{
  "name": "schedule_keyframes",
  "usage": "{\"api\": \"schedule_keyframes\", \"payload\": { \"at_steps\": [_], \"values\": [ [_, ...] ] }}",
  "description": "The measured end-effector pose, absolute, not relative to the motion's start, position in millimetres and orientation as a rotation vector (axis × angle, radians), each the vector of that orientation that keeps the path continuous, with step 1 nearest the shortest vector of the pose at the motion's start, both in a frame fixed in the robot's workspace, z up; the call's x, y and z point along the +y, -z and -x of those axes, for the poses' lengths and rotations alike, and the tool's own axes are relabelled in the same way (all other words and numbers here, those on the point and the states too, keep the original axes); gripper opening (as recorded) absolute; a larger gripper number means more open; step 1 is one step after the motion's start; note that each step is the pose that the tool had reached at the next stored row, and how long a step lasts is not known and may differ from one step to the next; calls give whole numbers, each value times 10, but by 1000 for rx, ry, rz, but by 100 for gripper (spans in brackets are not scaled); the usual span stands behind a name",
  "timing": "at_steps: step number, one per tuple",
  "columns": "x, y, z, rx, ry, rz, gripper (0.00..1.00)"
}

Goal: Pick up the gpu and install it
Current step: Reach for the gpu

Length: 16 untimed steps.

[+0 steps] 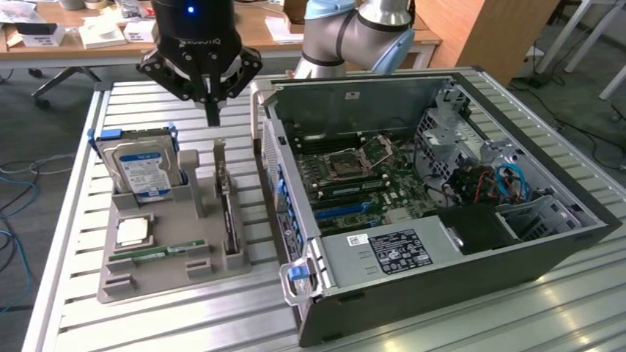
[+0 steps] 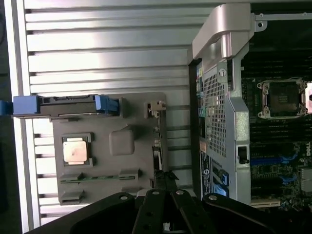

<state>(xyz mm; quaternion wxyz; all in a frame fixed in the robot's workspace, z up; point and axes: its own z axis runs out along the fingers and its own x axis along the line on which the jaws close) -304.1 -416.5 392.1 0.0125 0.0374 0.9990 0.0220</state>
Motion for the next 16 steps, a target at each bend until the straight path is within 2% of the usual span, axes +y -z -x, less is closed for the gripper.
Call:
{"api": "schedule_keyframes", "payload": {
  "at_steps": [16],
  "values": [
    [-4465, -3920, 3066, 3114, -69, -117, 11]
  ]
}}
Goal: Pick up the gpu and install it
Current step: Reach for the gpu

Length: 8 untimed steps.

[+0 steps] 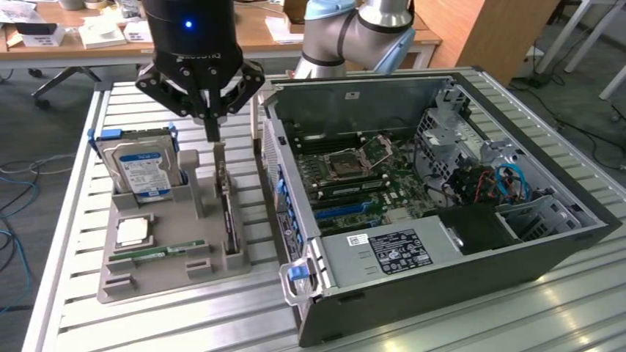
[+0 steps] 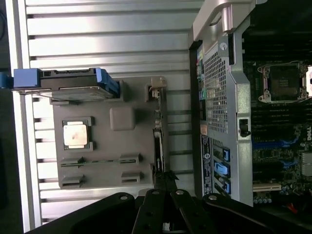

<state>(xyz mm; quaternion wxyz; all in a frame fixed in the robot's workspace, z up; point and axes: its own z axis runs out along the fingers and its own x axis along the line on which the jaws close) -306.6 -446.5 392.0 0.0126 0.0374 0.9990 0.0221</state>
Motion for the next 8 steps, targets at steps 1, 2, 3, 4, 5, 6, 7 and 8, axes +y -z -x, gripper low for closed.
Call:
{"api": "schedule_keyframes", "payload": {
  "at_steps": [1, 2, 3, 4, 5, 6, 7, 8],
  "values": [
    [-4478, -3920, 3068, 3113, -69, -117, 11],
    [-4491, -3920, 3069, 3113, -69, -117, 11],
    [-4503, -3920, 3070, 3113, -69, -117, 11],
    [-4515, -3920, 3071, 3114, -69, -117, 11],
    [-4527, -3920, 3072, 3114, -69, -117, 11],
    [-4539, -3920, 3073, 3114, -69, -117, 11],
    [-4550, -3920, 3074, 3114, -69, -117, 11],
    [-4558, -3919, 3075, 3113, -69, -117, 11]
  ]
}}
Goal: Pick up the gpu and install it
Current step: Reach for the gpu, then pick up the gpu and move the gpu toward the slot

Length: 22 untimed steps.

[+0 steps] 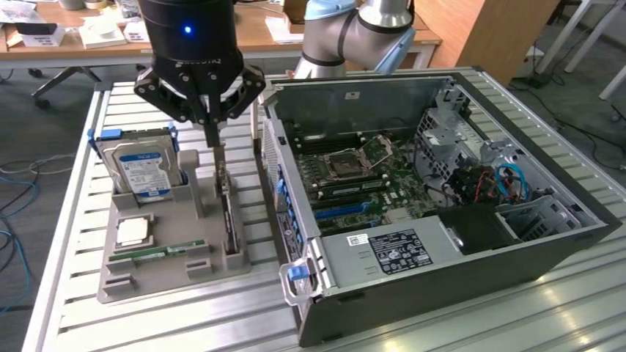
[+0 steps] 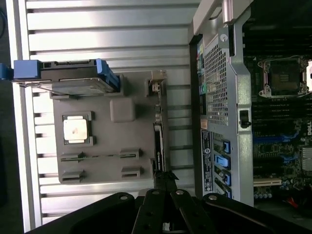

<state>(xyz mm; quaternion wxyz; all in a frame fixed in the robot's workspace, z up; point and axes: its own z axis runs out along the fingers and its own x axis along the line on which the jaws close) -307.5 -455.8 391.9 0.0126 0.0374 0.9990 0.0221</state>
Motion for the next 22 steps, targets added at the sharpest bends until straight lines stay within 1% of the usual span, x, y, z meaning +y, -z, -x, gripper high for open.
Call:
{"api": "schedule_keyframes", "payload": {
  "at_steps": [16, 17, 18, 19, 20, 22],
  "values": [
    [-4560, -3920, 3075, 3113, -69, -117, 11],
    [-4560, -3920, 3075, 3114, -69, -117, 17],
    [-4560, -3920, 3075, 3113, -69, -117, 17],
    [-4560, -3920, 3075, 3113, -69, -117, 23],
    [-4560, -3920, 3075, 3113, -69, -117, 23],
    [-4560, -3920, 3075, 3114, -69, -117, 35]
  ]
}}
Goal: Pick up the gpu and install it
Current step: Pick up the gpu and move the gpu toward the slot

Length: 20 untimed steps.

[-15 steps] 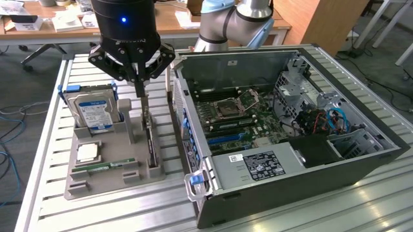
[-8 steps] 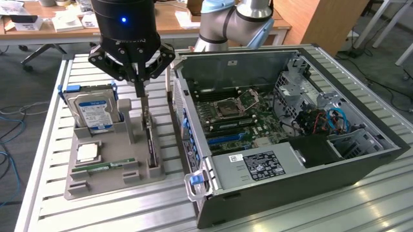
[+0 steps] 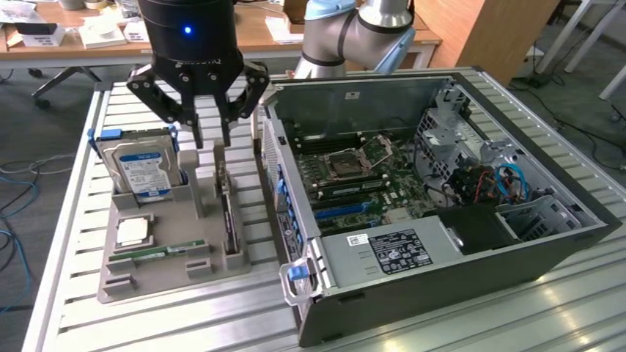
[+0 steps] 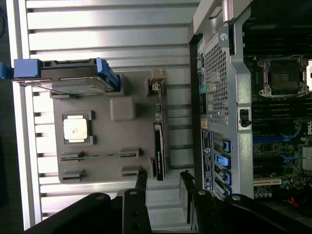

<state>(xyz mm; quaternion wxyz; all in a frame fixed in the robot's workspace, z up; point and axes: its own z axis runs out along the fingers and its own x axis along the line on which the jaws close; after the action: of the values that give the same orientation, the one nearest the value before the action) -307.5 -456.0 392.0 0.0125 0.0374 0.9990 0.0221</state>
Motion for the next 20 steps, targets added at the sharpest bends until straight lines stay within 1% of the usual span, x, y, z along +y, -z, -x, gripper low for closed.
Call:
{"api": "schedule_keyframes", "payload": {
  "at_steps": [1, 3, 4, 9, 20],
  "values": [
    [-4560, -3919, 3075, 3113, -69, -117, 41],
    [-4560, -3920, 3075, 3113, -69, -117, 41],
    [-4560, -3919, 3075, 3113, -69, -117, 47],
    [-4560, -3902, 3076, 3113, -69, -117, 47],
    [-4560, -3706, 3076, 3113, -72, -117, 47]
  ]
}}
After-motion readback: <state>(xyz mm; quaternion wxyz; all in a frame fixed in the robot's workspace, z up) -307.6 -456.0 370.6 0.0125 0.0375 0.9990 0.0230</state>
